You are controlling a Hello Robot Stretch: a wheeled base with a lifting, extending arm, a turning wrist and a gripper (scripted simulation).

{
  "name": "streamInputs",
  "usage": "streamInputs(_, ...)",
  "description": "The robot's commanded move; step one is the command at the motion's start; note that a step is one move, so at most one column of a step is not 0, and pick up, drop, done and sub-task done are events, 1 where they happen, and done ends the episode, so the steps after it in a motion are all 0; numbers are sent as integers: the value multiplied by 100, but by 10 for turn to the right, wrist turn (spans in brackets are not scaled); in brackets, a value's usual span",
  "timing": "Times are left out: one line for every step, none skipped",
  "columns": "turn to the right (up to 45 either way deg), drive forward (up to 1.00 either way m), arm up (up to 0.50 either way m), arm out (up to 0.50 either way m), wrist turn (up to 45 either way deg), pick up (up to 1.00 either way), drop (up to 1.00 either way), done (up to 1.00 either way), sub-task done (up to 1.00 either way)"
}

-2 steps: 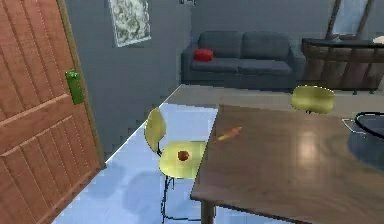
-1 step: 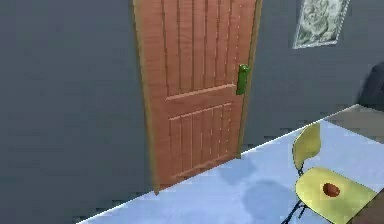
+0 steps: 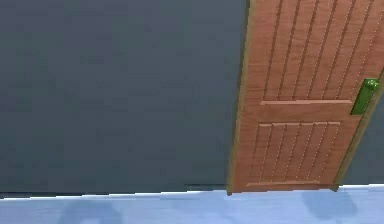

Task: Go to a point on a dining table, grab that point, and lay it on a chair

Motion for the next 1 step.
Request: streamInputs(-30, 0, 0, 0, 0, 0, 0, 0, 0)
